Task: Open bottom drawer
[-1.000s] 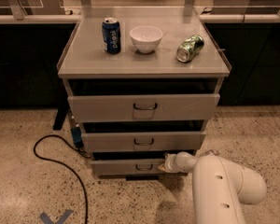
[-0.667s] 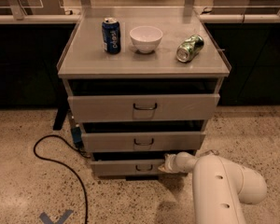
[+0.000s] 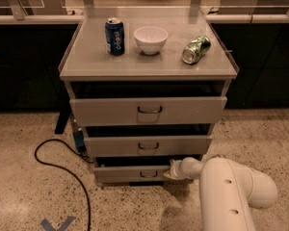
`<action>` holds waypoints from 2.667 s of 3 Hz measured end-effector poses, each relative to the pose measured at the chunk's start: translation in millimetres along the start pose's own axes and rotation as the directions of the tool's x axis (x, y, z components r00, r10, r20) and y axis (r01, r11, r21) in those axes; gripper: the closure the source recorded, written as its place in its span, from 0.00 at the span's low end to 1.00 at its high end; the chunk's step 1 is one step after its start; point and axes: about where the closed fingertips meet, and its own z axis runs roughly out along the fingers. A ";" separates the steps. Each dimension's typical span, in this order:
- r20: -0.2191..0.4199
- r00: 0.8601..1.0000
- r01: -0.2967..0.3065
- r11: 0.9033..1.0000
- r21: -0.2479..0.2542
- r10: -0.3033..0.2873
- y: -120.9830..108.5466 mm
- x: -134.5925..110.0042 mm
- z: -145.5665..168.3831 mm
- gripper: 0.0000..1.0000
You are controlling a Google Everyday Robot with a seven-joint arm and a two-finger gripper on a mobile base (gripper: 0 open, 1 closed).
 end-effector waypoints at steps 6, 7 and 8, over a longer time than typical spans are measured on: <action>0.003 0.994 0.108 0.992 0.069 -0.109 29.6 32.8 -48.0 1.00; 0.011 0.993 0.118 0.990 0.075 -0.119 45.1 41.6 -51.8 1.00; 0.011 0.993 0.118 0.990 0.075 -0.119 44.7 39.7 -55.9 1.00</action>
Offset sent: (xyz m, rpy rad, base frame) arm -0.2887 -0.0674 -0.0771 -0.1720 -0.1695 0.1878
